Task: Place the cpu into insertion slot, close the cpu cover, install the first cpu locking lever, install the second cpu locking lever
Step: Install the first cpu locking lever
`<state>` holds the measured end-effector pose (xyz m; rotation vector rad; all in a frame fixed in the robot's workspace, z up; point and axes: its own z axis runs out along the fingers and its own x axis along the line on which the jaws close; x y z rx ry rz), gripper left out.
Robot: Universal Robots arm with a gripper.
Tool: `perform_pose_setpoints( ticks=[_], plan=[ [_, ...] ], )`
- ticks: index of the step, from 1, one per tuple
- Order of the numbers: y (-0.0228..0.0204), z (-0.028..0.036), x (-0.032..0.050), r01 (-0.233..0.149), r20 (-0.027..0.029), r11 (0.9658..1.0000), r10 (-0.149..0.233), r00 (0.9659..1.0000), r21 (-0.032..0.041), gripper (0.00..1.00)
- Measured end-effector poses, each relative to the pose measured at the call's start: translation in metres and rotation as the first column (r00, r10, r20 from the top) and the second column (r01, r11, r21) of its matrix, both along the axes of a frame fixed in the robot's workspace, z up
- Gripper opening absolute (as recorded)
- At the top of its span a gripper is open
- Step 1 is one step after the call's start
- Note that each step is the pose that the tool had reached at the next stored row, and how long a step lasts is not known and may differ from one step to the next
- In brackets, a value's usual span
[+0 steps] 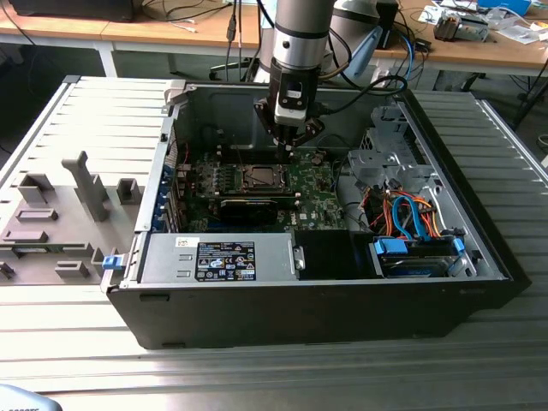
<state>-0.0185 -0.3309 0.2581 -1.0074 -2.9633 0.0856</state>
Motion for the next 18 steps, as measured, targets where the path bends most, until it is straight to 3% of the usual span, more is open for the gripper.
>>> perform_pose_setpoints(
  ticks=[18],
  plan=[
    [0.0000, 0.0000, 0.0000, -0.010, 0.0001, 1.0000, 0.010, 1.0000, 0.0000, 0.11]
  ],
)
